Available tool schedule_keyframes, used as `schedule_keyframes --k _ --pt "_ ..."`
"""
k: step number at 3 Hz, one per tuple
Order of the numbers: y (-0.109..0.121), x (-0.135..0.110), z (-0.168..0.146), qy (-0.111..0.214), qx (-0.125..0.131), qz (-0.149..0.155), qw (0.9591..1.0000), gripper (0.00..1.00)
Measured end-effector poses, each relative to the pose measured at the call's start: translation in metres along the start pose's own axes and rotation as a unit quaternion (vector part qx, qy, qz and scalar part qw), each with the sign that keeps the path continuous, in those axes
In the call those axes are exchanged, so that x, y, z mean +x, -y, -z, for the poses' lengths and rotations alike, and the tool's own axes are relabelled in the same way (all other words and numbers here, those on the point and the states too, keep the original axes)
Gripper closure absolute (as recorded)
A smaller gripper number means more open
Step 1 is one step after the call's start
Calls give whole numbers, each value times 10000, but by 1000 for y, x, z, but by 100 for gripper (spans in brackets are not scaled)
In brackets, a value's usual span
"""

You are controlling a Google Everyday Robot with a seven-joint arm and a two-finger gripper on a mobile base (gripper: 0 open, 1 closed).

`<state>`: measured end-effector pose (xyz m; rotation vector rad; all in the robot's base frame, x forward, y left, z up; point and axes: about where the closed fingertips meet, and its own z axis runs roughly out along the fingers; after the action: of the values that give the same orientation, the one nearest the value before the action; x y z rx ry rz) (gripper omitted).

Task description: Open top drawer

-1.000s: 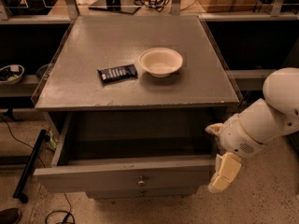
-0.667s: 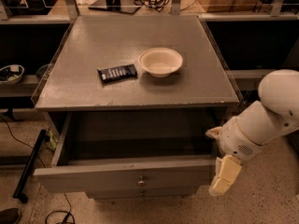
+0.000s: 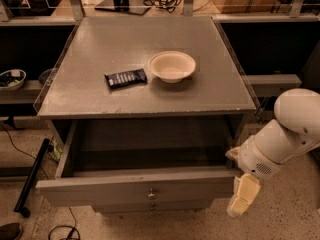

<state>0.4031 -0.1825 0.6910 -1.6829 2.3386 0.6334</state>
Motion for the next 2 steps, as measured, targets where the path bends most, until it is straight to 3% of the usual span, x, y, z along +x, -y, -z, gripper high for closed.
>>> schedule_keyframes --k 1,2 --pt "5 6 -8 -43 -74 -82 9999 0" --pt "4 -3 -20 -1 -386 108 9992 0"
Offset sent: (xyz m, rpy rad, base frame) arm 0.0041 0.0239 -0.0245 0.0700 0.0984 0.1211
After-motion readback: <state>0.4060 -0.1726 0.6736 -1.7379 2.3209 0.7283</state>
